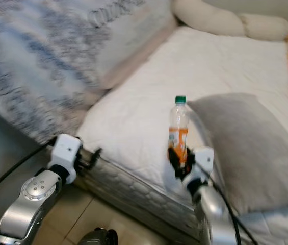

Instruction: Clean up the room

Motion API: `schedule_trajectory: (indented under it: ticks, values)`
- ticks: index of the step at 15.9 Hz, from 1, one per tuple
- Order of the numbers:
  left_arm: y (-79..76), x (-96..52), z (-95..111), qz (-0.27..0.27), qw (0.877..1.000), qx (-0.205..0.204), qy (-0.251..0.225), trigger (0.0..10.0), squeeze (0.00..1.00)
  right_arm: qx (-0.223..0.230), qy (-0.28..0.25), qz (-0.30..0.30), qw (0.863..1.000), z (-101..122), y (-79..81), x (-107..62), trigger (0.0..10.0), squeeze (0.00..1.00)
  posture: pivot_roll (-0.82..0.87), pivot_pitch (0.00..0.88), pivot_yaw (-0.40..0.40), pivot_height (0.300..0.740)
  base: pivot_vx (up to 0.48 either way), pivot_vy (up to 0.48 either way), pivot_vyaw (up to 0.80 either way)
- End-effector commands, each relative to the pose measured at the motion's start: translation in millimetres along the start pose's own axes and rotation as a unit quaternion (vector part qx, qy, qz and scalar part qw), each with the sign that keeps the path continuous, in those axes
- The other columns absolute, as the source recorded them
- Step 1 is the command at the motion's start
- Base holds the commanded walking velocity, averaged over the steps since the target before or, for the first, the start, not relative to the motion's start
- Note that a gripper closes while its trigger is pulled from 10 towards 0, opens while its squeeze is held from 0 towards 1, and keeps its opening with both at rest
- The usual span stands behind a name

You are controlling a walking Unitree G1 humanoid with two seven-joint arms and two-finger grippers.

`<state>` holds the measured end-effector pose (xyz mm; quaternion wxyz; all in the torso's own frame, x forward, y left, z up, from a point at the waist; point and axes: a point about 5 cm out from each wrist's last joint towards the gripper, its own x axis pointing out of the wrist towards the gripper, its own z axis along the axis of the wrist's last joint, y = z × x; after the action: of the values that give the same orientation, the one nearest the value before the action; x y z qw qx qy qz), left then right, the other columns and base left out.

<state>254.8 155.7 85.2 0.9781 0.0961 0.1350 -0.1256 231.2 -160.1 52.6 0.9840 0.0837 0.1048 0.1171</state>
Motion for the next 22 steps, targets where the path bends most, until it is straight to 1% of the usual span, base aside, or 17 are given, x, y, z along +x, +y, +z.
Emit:
schedule_trajectory:
  ticks: [1,2,3,4,7,10,13,14,15,17,19,20,22]
  values:
    - [9.8,-3.9,-4,0.036,0.999,-0.021,-0.002,10.0,0.00,0.002,0.003,0.006,1.000,3,8.9,-0.6,10.0,0.00,-0.02,0.000,0.060,0.740,0.000,0.000,0.80]
    - [13.9,-7.9,-9,0.055,0.998,-0.028,0.000,10.0,0.00,0.010,0.014,0.006,1.000,1,11.7,-3.7,10.0,0.00,-0.02,0.000,0.052,0.740,0.000,0.000,0.80]
    - [18.5,-12.9,-18,0.079,0.997,-0.010,0.015,10.0,0.00,0.004,0.027,0.009,1.000,-2,13.5,-6.2,10.0,0.00,-0.02,0.000,0.042,0.740,0.000,0.000,0.80]
    - [18.9,-14.8,-21,0.083,0.996,-0.009,0.016,10.0,0.00,0.003,0.032,0.009,0.999,-2,14.1,-7.2,10.0,0.00,-0.01,0.000,0.031,0.740,0.000,0.000,0.80]
    - [19.5,-18.6,-24,0.091,0.996,-0.011,0.013,10.0,0.00,-0.003,0.041,0.007,0.999,-3,12.2,-8.1,10.0,0.00,0.00,0.000,0.030,0.740,0.000,0.000,0.80]
    - [23.2,-24.5,-26,0.109,0.993,-0.031,0.017,10.0,0.00,-0.002,0.047,0.002,0.999,-2,8.0,-9.3,10.0,0.00,0.00,0.000,0.042,0.740,0.000,0.000,0.80]
    - [25.4,-28.6,-28,0.121,0.992,-0.038,0.014,10.0,0.00,0.000,0.055,-0.005,0.998,-6,5.8,-10.8,10.0,0.00,0.00,0.000,0.037,0.740,0.000,0.000,0.80]
    - [25.6,-29.1,-29,0.125,0.991,-0.036,0.011,10.0,0.00,0.000,0.059,-0.006,0.998,-8,5.3,-10.3,10.0,0.00,0.01,0.000,0.033,0.740,0.000,0.000,0.80]
    - [25.2,-28.5,-28,0.129,0.990,-0.047,0.004,10.0,0.00,0.001,0.062,-0.007,0.998,-10,4.3,-8.7,10.0,0.00,0.01,0.000,0.024,0.740,0.000,0.000,0.80]
    - [25.6,-27.4,-29,0.137,0.990,-0.044,0.006,10.0,0.00,0.006,0.064,-0.012,0.998,-11,1.9,-5.7,10.0,0.00,0.03,0.000,0.016,0.740,0.000,0.000,0.80]
    - [26.8,-28.4,-31,0.155,0.986,-0.061,-0.002,10.0,0.00,0.017,0.067,-0.030,0.997,-13,-2.6,-0.5,10.0,0.00,0.04,0.000,0.007,0.740,0.000,0.000,0.80]
    - [30.9,-31.2,-27,0.168,0.984,-0.058,-0.016,10.0,0.00,0.016,0.062,-0.029,0.998,-11,-1.6,1.2,10.0,0.00,0.04,0.000,0.009,0.740,0.000,0.000,0.80]
    - [31.9,-31.4,-24,0.163,0.985,-0.048,-0.023,10.0,0.00,0.014,0.057,-0.026,0.998,-8,-0.9,3.5,10.0,0.00,0.05,0.000,0.011,0.740,0.000,0.000,0.80]
